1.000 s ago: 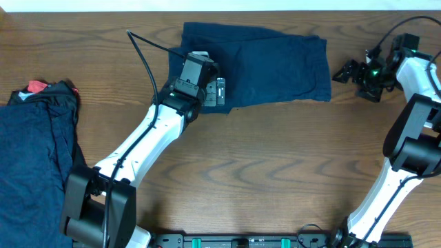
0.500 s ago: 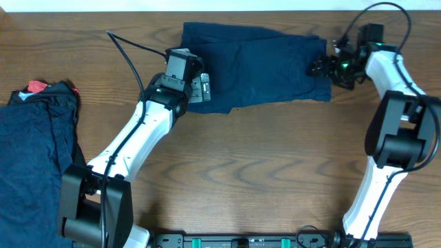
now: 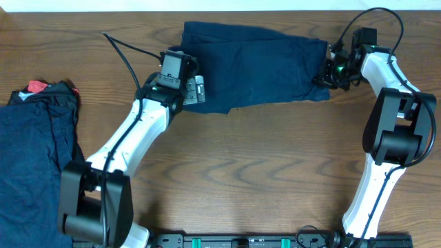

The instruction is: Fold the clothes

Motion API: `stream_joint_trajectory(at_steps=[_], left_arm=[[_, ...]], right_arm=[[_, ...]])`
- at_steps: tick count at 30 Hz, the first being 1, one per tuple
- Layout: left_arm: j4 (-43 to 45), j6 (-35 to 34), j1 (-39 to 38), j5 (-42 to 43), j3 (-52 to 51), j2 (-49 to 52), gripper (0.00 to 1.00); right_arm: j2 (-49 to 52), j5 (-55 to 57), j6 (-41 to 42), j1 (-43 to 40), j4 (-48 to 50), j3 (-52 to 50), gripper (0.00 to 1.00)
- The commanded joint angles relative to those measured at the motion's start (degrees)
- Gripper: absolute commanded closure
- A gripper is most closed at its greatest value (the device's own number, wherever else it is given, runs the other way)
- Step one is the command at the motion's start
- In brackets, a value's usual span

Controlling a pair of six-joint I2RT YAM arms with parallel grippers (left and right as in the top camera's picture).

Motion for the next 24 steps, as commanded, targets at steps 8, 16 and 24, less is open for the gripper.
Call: stream_joint_trajectory(at_steps=[8,16,24], left_arm=[[1.49,0.02,3.37,3.80,1.22,5.70,0.02],[8.44,-0.59,7.06,8.13,1.22,11.67,0.02],[16.22,-1.31,12.63,23.80,1.25,19.78,0.02]], right_arm=[[3.02,9.29,-0.63,0.33,-8.15,-1.95,0.99],[2.97,8.46,-0.68,0.33,-9.70,-1.95,0.99],[2.97,8.46,-1.11,0.24,-10.58,-1.95,0.99]])
